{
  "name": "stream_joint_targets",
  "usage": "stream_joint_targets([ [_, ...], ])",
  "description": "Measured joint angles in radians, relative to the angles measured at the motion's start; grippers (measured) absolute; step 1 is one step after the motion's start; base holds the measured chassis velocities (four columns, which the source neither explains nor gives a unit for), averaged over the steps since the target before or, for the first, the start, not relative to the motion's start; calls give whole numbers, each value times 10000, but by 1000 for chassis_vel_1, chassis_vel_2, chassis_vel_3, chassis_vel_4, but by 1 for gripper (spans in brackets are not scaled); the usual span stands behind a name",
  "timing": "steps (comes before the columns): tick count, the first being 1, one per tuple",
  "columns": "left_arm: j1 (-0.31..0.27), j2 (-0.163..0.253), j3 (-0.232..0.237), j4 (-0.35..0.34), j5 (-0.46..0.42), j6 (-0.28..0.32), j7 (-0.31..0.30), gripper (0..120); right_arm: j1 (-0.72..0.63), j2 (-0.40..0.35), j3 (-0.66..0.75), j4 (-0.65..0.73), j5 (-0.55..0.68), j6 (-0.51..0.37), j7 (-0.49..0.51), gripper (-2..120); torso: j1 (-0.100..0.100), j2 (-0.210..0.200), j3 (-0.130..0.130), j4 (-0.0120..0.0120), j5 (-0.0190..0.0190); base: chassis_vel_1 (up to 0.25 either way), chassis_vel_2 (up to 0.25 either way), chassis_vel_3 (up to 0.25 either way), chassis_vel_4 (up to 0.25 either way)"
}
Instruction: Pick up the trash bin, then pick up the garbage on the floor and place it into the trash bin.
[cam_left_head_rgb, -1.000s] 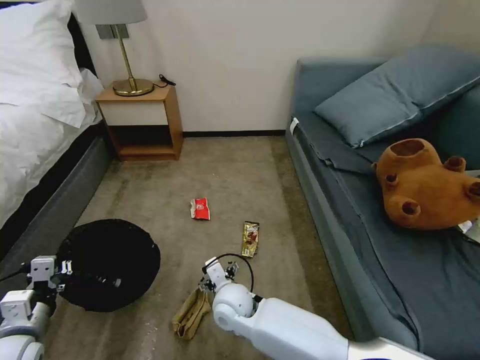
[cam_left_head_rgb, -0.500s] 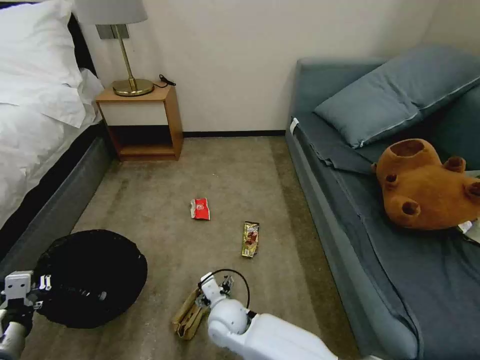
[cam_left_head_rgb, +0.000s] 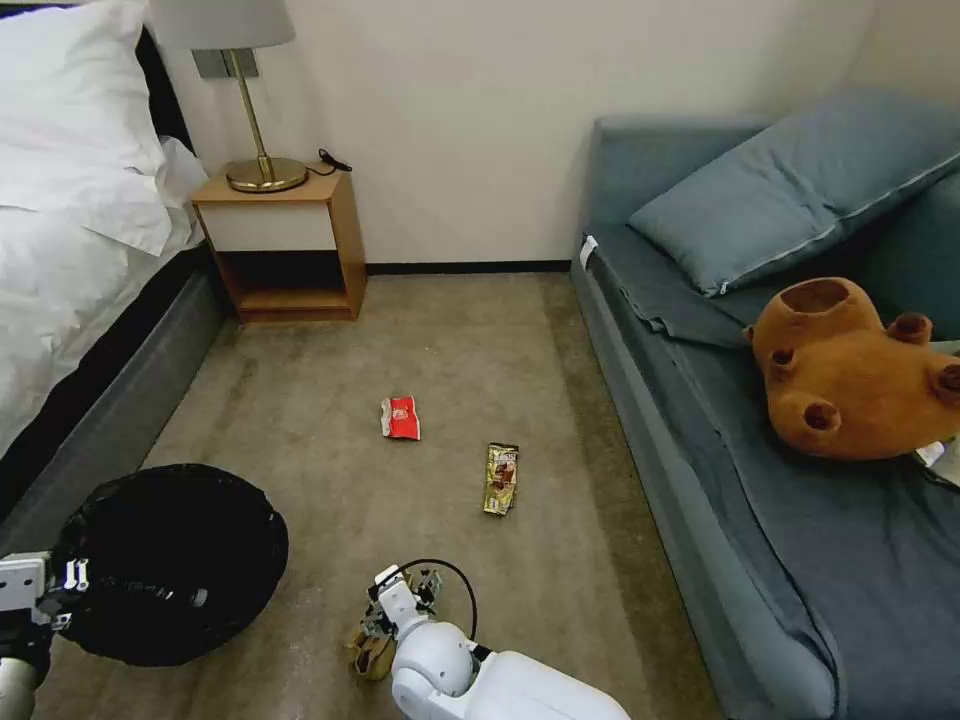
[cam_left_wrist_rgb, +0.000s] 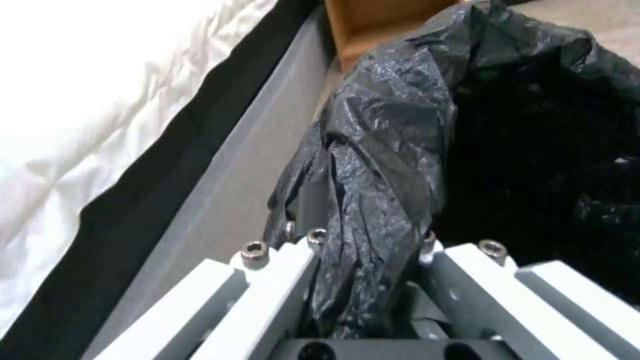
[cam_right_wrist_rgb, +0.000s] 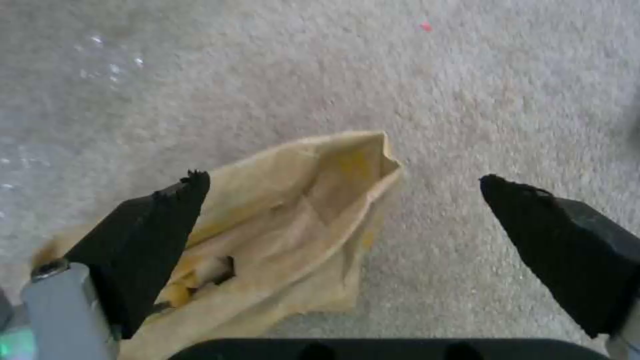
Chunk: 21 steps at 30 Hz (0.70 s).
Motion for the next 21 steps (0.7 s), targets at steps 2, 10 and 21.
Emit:
stream_joint_targets([
  [2,-101,84,55,13,-6,12,0,4,-70,-1,103,-50,-57,37,-68,100,0,0,0,-2,0,0,0,0,0],
  [10,-306,306,176,124,-101,62,2,4,-184,181,447,-657,-303,336,-712,100,0,0,0,1,0,0,0,0,0],
  [21,-745,416,519,375,-108,89,5,4,-190,238,496,-1115,-365,453,-1350,97,0,0,0,-1,0,0,0,0,0],
])
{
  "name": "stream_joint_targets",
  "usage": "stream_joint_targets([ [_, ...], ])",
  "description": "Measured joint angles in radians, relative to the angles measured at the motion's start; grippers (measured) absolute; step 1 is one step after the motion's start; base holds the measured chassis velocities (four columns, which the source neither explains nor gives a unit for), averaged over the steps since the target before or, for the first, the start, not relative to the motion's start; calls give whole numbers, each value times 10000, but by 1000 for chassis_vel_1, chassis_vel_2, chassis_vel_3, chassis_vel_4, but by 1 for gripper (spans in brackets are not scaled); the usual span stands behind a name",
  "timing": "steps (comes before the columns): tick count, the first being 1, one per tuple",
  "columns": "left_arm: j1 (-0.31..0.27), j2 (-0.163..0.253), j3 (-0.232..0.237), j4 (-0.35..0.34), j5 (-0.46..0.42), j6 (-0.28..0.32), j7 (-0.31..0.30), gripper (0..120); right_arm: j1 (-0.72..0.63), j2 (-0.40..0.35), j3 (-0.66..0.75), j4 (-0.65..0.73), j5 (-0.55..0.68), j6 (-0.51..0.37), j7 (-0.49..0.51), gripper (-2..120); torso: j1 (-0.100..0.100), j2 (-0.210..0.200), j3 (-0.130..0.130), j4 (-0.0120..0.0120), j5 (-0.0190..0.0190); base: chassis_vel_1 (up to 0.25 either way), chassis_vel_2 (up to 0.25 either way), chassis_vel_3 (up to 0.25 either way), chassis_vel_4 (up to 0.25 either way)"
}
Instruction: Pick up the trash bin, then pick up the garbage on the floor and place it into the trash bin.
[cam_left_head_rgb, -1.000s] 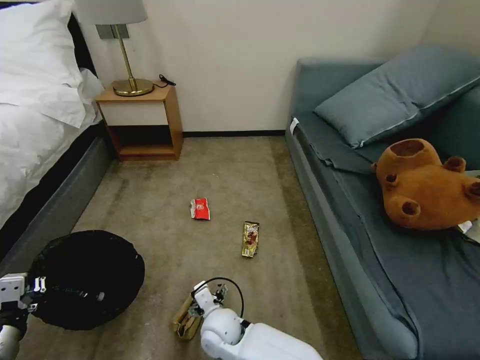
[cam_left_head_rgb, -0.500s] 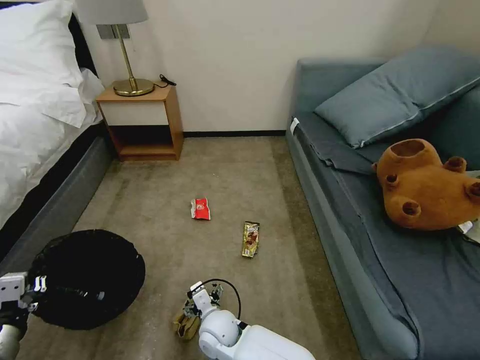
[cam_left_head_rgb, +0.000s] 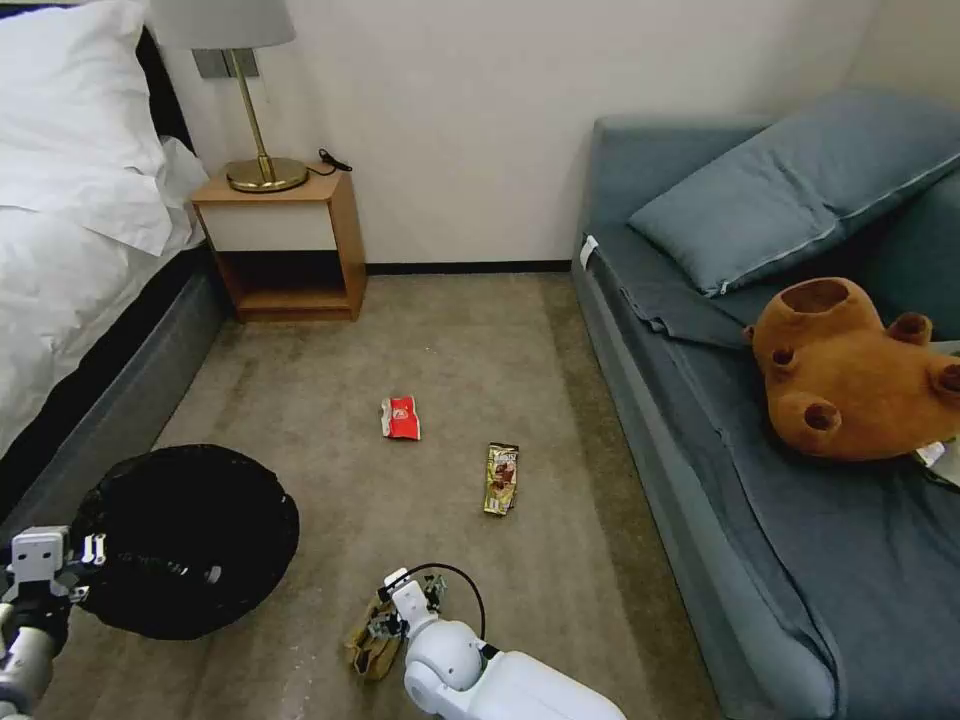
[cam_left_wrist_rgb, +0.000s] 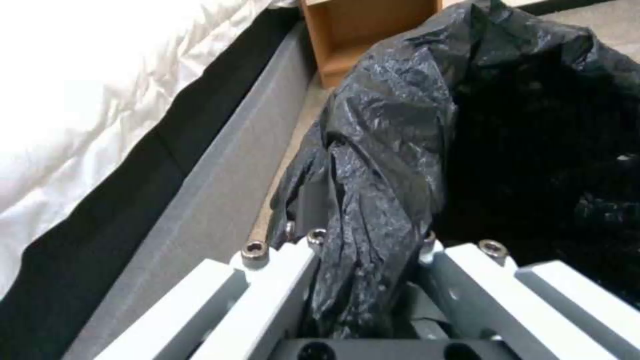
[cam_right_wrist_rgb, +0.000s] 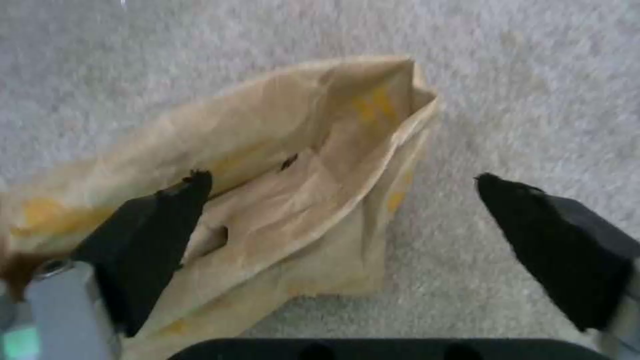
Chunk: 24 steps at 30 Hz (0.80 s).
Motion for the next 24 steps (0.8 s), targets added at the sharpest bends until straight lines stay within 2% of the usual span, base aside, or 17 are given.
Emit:
stream_joint_targets([
  [2,-145,39,112,90,24,21,-2,4,16,-60,15,-173,-98,174,-374,85,0,0,0,0,0,0,0,0,0],
  [4,-186,56,141,105,27,30,-3,4,20,-91,20,-200,-114,209,-508,82,0,0,0,-1,0,0,0,0,0],
  [6,-252,92,172,110,28,65,-9,4,46,-147,23,-238,-153,281,-716,70,0,0,0,-1,0,0,0,0,0],
  [7,-252,92,172,110,28,65,-9,4,46,-147,23,-238,-153,281,-716,70,0,0,0,-1,0,0,0,0,0],
  [9,-284,114,183,110,29,94,-14,4,91,-172,7,-249,-161,321,-807,60,0,0,0,0,0,0,0,0,0],
  [10,-284,114,183,110,29,94,-14,4,91,-172,7,-249,-161,321,-807,60,0,0,0,0,0,0,0,0,0],
  [14,-323,103,250,110,55,116,-23,4,144,-212,-5,-265,-162,352,-896,42,0,0,0,0,1,0,0,0,0],
  [15,-323,103,250,110,55,116,-23,4,144,-212,-5,-265,-162,352,-896,42,0,0,0,0,1,0,0,0,0],
  [16,-326,86,282,110,70,118,-23,4,149,-229,-5,-278,-167,369,-929,35,0,0,0,0,0,0,0,0,0],
  [20,-356,47,340,132,115,119,-23,4,154,-261,-6,-296,-181,413,-971,25,1,0,0,0,1,0,0,0,0],
  [23,-413,32,378,171,139,119,-24,4,196,-308,-7,-297,-184,449,-1009,8,0,0,0,0,1,0,0,0,0],
  [24,-413,32,378,171,139,119,-24,4,196,-308,-7,-297,-184,449,-1009,8,0,0,0,0,1,0,0,0,0],
])
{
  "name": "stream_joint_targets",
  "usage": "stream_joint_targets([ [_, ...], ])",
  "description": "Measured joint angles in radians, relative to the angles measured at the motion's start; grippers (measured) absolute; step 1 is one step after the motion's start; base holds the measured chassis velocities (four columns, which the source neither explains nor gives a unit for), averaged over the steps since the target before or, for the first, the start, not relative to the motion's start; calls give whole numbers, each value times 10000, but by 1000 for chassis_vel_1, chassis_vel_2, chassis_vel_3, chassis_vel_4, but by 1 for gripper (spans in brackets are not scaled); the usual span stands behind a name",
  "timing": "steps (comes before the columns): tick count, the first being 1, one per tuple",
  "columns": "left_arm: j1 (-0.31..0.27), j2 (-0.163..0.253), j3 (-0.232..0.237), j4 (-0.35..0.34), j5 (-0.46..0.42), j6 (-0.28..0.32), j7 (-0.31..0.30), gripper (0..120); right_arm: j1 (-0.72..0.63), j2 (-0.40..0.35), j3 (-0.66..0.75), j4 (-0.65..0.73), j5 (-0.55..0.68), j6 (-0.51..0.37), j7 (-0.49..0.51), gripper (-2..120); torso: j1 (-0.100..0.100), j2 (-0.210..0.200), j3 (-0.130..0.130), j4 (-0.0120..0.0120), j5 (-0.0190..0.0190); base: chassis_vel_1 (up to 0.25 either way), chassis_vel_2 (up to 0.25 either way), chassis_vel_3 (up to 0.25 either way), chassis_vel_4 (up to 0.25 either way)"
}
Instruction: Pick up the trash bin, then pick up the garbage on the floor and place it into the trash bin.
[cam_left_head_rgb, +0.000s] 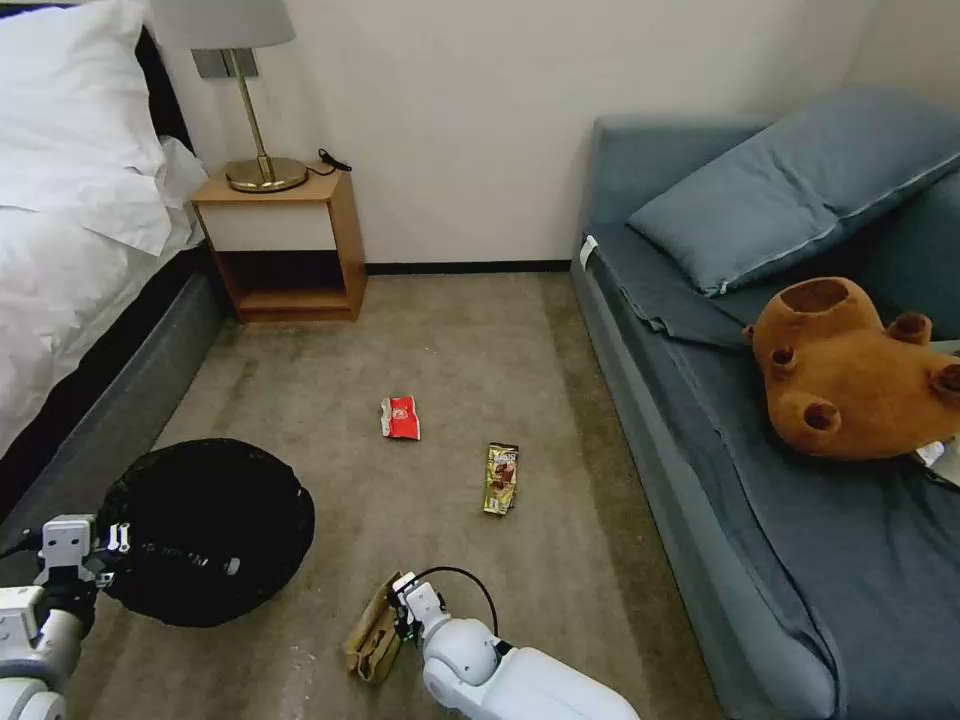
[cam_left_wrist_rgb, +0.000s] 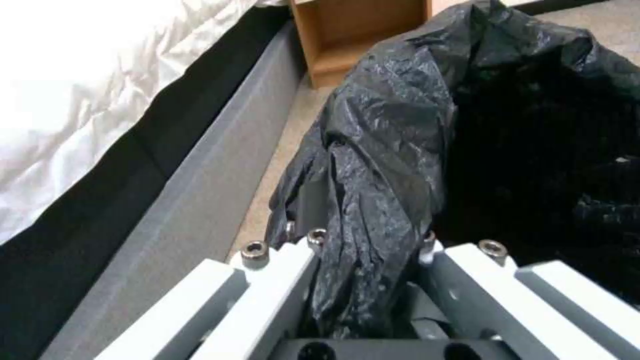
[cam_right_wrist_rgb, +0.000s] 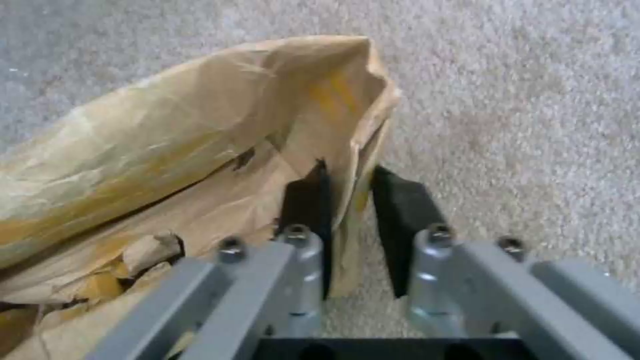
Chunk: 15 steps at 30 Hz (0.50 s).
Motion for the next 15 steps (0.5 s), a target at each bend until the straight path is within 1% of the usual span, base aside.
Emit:
stream_joint_targets([
  [2,-10,12,-2,3,0,0,0,4,19,-17,4,0,0,22,-1,0,0,0,0,0,0,0,0,0,0],
  [12,19,31,-59,11,-14,0,3,4,126,-37,90,132,59,30,16,0,0,0,0,0,0,0,0,0,0],
  [15,112,19,-119,20,-23,-35,12,4,476,-250,191,392,220,26,54,0,0,0,0,0,0,0,0,0,0],
])
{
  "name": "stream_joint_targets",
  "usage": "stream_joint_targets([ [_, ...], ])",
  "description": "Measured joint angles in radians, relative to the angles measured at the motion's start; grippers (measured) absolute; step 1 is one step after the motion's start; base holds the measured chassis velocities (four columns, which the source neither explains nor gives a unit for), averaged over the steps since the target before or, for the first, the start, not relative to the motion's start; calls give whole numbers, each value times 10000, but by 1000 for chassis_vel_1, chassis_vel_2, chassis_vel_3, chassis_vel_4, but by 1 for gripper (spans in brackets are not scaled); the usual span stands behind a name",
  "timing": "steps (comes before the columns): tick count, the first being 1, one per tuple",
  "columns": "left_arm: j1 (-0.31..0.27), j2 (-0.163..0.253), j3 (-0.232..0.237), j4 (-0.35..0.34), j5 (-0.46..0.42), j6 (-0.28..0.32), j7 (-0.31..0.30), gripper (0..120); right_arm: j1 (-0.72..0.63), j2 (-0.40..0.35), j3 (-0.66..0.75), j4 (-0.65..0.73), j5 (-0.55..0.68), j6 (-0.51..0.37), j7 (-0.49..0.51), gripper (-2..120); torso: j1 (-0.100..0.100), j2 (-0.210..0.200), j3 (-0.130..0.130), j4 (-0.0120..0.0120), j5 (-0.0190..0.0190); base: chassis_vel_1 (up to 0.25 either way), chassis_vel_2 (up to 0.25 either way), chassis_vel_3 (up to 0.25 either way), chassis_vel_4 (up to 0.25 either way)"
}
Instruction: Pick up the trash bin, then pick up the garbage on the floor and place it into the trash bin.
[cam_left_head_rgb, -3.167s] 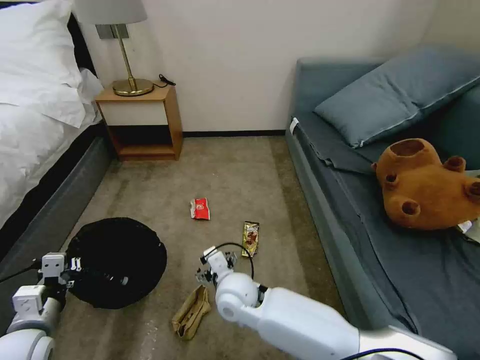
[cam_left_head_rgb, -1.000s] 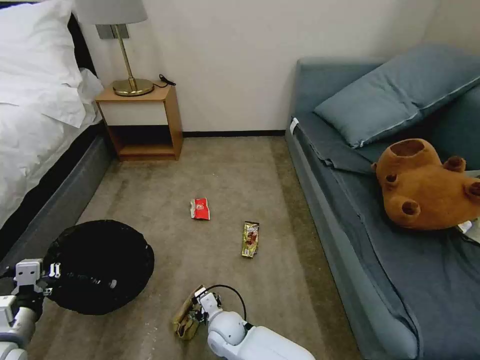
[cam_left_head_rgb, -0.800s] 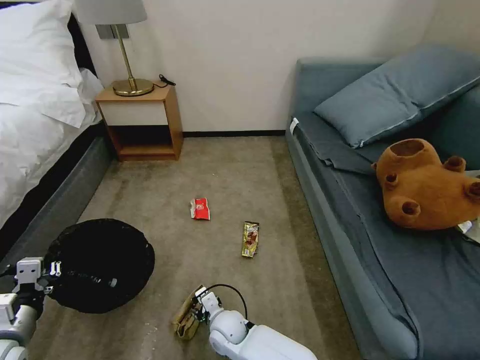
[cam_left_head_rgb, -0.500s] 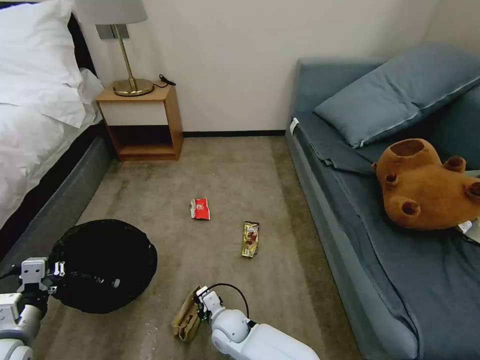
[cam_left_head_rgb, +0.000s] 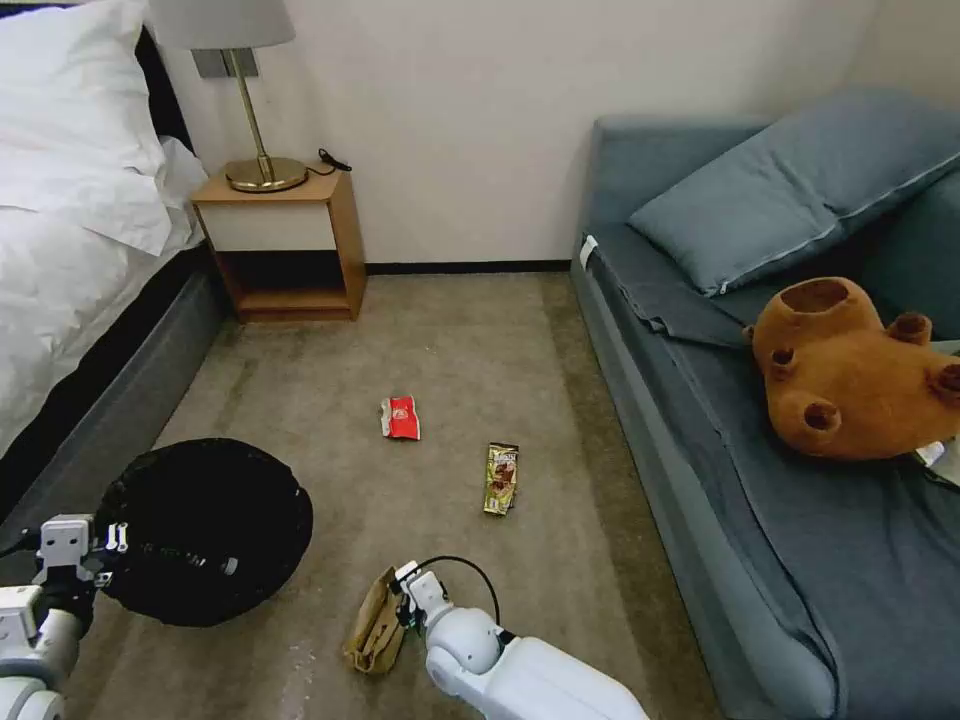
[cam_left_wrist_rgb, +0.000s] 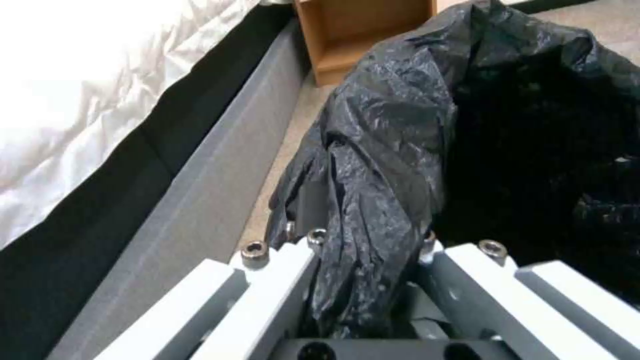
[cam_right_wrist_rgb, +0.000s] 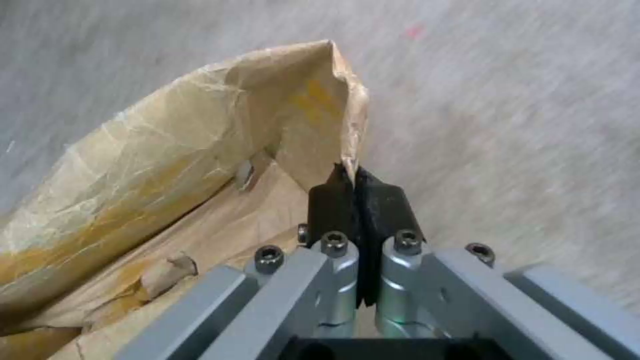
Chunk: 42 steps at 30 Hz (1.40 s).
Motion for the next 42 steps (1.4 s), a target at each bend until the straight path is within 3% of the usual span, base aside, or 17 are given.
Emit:
stream_joint_targets([
  [13,-1,-70,27,-95,5,-29,19,4,864,-795,512,1464,289,-223,74,0,1,0,0,0,1,0,0,0,0],
  [21,-171,-254,232,-188,183,-11,2,4,1549,-1339,939,3471,871,-622,168,0,0,-1,1,-1,1,0,0,0,0],
  [22,-217,-321,314,-275,215,32,-11,4,1750,-1502,986,4179,1252,-749,244,0,1,0,1,0,2,0,0,0,0],
  [29,-354,-472,434,-456,288,125,-49,4,2245,-1835,1055,5762,2366,-974,333,0,0,0,0,-2,1,0,0,0,0],
  [33,-374,-672,664,-710,362,195,-107,4,2807,-1937,862,6868,3638,-540,-369,0,0,-1,0,0,1,0,0,0,0],
  [42,-237,-880,807,-1059,108,302,-193,4,2817,-1467,123,6562,3567,356,-1276,0,0,0,0,0,-1,0,0,0,0],
])
